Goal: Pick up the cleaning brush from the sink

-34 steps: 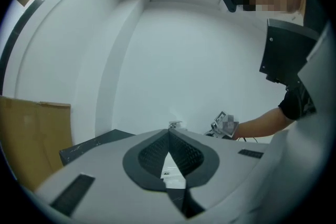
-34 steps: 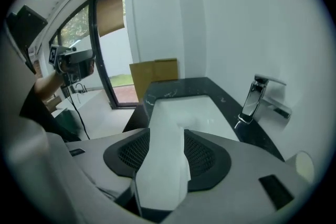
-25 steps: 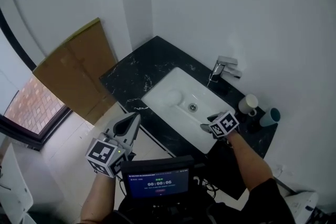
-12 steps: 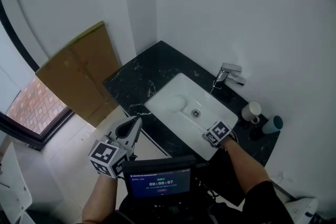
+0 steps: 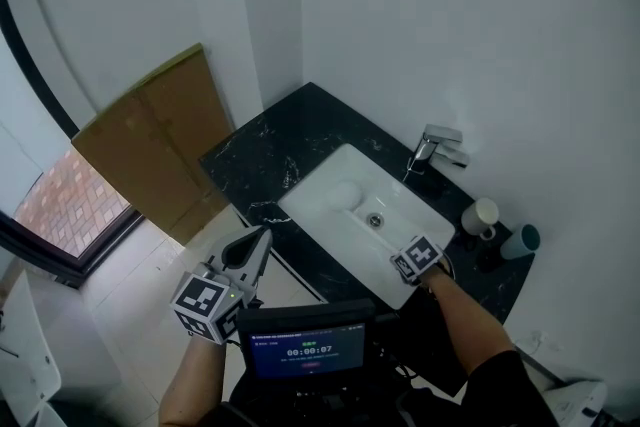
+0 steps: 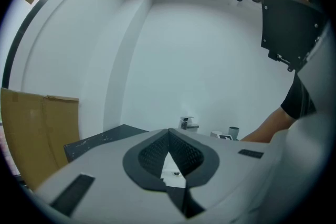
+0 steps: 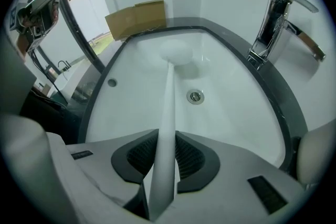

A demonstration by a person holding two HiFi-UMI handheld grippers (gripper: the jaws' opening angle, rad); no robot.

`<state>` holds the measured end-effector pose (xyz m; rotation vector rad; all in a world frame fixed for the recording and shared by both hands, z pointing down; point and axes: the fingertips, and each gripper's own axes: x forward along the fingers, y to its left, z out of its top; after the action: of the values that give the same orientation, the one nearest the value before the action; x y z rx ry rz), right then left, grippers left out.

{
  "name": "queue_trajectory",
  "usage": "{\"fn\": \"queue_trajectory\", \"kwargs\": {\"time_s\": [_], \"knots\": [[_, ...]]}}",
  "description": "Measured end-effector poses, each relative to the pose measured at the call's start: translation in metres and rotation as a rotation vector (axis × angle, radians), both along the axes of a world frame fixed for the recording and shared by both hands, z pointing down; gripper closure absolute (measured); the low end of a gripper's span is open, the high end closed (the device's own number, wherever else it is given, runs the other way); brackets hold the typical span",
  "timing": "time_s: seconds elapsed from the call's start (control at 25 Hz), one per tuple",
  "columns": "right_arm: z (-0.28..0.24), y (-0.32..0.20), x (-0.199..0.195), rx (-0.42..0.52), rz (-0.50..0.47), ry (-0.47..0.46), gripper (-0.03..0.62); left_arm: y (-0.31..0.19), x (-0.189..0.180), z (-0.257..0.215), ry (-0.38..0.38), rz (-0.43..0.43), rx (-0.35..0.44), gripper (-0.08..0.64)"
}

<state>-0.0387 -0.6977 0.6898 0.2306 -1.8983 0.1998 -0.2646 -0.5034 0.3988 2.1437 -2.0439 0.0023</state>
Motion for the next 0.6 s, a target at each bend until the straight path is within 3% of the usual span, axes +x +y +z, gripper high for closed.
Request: {"fn": "queue_trajectory", "kwargs": {"time_s": [0.28,0.44,0.6], "knots": [[-0.072,0.016,0.001,-0.029,0.038,-0.21,0.509,-0.012,0.024,-0.007,0.027,0.069,-0.023,0.549],[-0.122,0.033,0.011,0.049,0.066,-0.277,0.509,-0.018,0.031,-0.022,0.009,0.138,0.012,0.549],[-0.169,0.081,0.018,0.123,0.153,-0.354,0.509,0.001,0.029,-0.023,0.006,0.221,0.016,0.549]]}}
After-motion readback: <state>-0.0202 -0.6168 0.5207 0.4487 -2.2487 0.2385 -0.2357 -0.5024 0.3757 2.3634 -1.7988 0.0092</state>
